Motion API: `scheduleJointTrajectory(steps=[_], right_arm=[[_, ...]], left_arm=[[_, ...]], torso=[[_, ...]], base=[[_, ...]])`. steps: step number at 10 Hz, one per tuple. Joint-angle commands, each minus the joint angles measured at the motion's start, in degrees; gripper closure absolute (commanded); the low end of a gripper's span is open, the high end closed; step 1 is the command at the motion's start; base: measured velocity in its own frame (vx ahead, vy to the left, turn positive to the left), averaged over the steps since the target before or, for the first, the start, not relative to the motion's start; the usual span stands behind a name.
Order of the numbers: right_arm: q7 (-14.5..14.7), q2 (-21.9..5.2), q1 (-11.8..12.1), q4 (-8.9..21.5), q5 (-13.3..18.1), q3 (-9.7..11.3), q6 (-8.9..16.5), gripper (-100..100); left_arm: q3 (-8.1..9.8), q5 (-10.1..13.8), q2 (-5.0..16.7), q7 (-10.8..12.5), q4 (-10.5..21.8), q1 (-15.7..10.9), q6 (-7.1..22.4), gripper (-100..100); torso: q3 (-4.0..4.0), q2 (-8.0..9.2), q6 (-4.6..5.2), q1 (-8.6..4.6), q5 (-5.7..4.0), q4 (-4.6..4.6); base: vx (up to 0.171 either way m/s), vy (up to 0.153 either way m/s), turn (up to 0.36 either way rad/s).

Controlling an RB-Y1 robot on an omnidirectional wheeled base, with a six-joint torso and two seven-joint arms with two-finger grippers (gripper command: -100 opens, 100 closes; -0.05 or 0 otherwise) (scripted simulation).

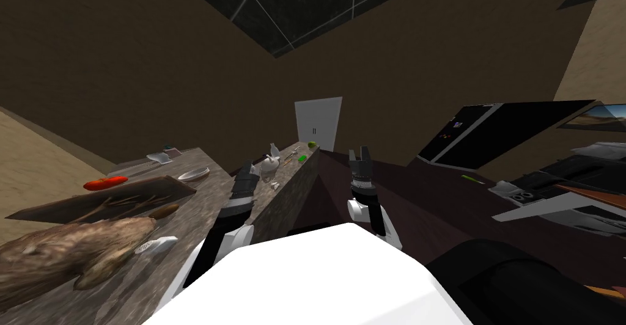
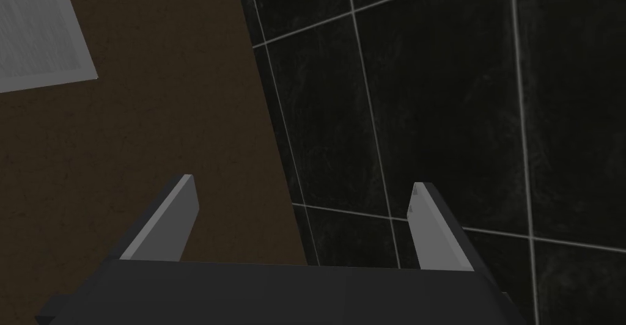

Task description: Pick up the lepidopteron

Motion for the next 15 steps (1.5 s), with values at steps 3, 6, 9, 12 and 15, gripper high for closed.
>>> scheduleJointTrajectory(steps=[3, 6, 9, 12, 15], right_arm=[[0.00, 0.00, 0.00, 0.00, 0.00, 0.00, 0.00, 0], [0.00, 0.00, 0.00, 0.00, 0.00, 0.00, 0.00, 0], [0.00, 0.00, 0.00, 0.00, 0.00, 0.00, 0.00, 0], [0.00, 0.00, 0.00, 0.00, 0.00, 0.00, 0.00, 0], [0.00, 0.00, 0.00, 0.00, 0.00, 0.00, 0.00, 0]], left_arm=[[1.52, 1.80, 3.17, -2.42, 0.37, -0.32, 4.81, -100], [2.80, 3.41, 5.70, -4.48, 0.78, -0.33, 8.99, -100], [4.19, 5.15, 8.26, -6.71, 1.19, -0.34, 13.50, -100], [5.61, 6.99, 10.84, -9.06, 1.65, -0.39, 18.00, -100], [6.30, 7.93, 12.15, -10.25, 1.92, -0.44, 21.86, -100]], torso=[[0.00, -0.01, 0.00, 0.00, 0.00, 0.00], [0.01, 0.01, 0.00, 0.00, 0.00, 0.00], [0.01, 0.02, 0.00, -0.01, 0.00, 0.01], [0.02, 0.02, -0.01, 0.00, 0.00, 0.01], [-0.01, -0.02, -0.01, -0.03, -0.01, 0.00]], base=[[-0.013, -0.004, -0.057], [-0.018, -0.004, -0.073], [-0.019, -0.005, -0.071], [-0.018, -0.007, -0.066], [-0.006, -0.012, -0.040]])
